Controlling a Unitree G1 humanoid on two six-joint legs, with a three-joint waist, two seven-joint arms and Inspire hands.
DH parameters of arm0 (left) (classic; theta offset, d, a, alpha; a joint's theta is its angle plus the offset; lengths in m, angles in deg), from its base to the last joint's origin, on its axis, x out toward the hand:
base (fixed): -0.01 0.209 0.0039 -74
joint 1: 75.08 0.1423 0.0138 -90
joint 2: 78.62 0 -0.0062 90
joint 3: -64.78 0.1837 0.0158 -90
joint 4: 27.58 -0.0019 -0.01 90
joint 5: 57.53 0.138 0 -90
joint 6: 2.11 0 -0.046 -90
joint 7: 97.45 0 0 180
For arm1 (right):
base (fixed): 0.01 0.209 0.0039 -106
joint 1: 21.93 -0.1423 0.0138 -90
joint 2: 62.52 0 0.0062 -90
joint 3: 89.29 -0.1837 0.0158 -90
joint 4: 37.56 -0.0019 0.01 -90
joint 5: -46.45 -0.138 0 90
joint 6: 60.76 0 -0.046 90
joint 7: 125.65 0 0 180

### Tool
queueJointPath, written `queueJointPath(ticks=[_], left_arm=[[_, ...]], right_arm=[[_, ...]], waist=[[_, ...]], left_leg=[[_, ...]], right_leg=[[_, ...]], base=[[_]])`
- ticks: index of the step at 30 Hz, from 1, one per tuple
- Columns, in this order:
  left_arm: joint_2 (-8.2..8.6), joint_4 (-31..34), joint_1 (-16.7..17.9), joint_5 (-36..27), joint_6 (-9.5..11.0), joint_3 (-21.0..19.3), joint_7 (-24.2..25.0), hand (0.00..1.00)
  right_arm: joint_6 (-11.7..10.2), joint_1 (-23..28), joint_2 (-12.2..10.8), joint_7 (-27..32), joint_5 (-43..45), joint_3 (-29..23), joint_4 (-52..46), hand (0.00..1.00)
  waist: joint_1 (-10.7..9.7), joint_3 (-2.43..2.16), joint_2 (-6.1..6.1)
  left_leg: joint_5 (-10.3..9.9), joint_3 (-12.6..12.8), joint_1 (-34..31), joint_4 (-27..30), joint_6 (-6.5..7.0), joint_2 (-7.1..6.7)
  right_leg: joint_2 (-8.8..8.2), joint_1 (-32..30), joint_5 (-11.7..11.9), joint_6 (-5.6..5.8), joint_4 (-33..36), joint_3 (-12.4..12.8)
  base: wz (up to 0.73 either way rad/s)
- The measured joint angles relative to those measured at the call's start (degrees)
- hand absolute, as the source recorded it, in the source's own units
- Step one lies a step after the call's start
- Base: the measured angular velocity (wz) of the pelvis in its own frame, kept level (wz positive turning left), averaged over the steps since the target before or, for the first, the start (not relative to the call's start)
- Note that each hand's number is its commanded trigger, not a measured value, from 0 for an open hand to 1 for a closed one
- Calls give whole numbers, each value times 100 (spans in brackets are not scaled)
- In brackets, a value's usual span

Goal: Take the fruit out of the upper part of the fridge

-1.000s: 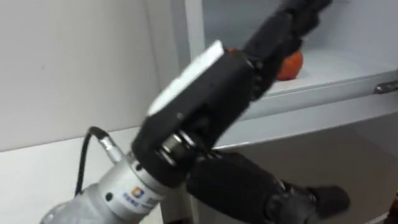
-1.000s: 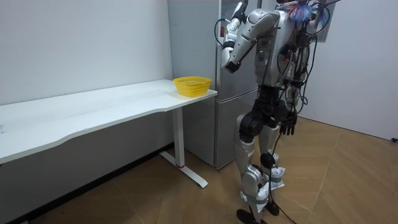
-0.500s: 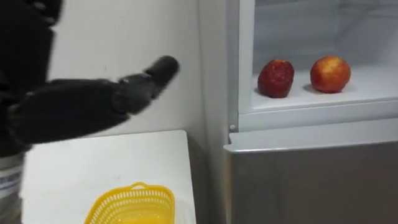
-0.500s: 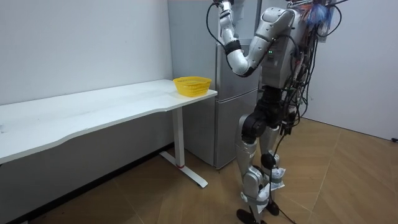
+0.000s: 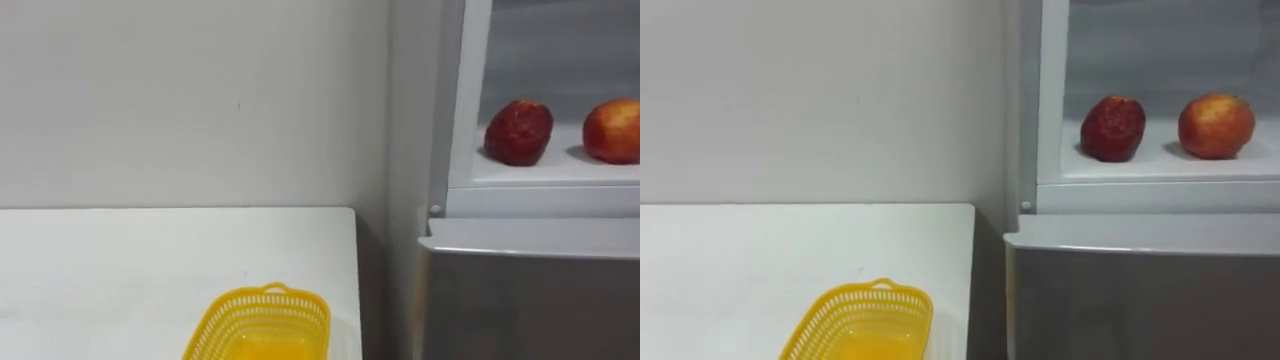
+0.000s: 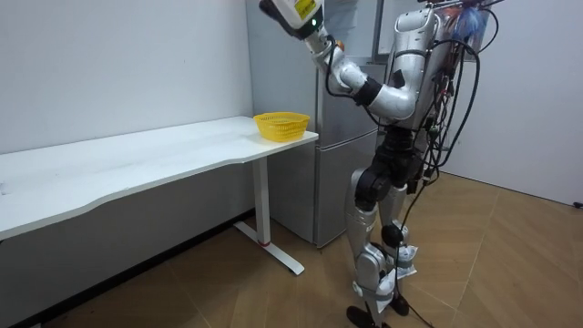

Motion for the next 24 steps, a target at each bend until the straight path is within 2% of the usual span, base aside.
queueJointPath(ticks=[3,5,7,9,12,15,16,17,19,22,24], left_arm=[[9,-781,317,-112,5,21,-207,0],[28,-1740,507,-581,-45,129,-247,0],[111,-2574,521,-714,-107,252,-263,0],[214,-3643,558,-1089,-266,606,-238,0],[297,-4651,584,-1238,-401,1092,-123,0],[346,-6124,551,-1252,-524,1910,433,0],[359,-6360,542,-1285,-558,2021,532,0],[419,-6662,542,-1419,-681,2180,725,0],[534,-6952,543,-1467,-746,2269,958,0],[551,-7846,469,-1331,-823,2496,1328,0],[578,-8081,474,-1088,-947,2520,1559,0]], right_arm=[[56,32,15,-15,-6,-3,-143,0],[165,2,14,-30,3,4,-197,0],[229,-22,15,-44,17,5,-194,0],[339,-13,13,-105,28,29,-234,0],[370,-50,-13,-199,39,32,-248,0],[459,-59,-27,-338,39,2,-225,0],[462,-70,-33,-340,40,4,-226,0],[458,-72,-50,-340,41,9,-234,0],[472,-73,-81,-343,43,20,-256,0],[573,-62,-81,-341,76,30,-256,0],[572,-57,-89,-346,170,30,-256,0]], waist=[[-7,-2,34],[-42,-3,55],[-53,-18,36],[-66,-11,32],[-83,-6,-67],[-189,-4,-175],[-218,-10,-184],[-254,-13,-207],[-240,-17,-232],[-267,-4,-240],[-331,-2,-227]], left_leg=[[-1,-20,-16,-37,5,-5],[-2,-26,-19,-47,6,-8],[-1,-46,-20,-51,6,-13],[1,-67,-4,-56,8,-15],[1,-64,-10,-70,8,-17],[-6,-101,11,-69,15,-22],[-10,-101,15,-73,18,-21],[-15,-101,9,-91,24,-20],[-15,-82,19,-116,24,-17],[-14,-27,57,-141,25,-13],[-14,-3,57,-140,25,-7]], right_leg=[[1,-12,-5,5,2,7],[-1,-16,-11,5,18,7],[-10,-65,-26,5,93,8],[-10,-43,-26,5,91,5],[-12,-43,-40,8,91,6],[-10,27,-45,11,54,-17],[-10,30,-46,13,55,-17],[-9,27,-46,13,56,-14],[-6,11,-46,13,61,15],[-9,15,-45,14,70,42],[-9,19,-45,14,71,41]], base=[[0],[0],[0],[0],[0],[6],[0],[0],[-6],[-8],[-2]])
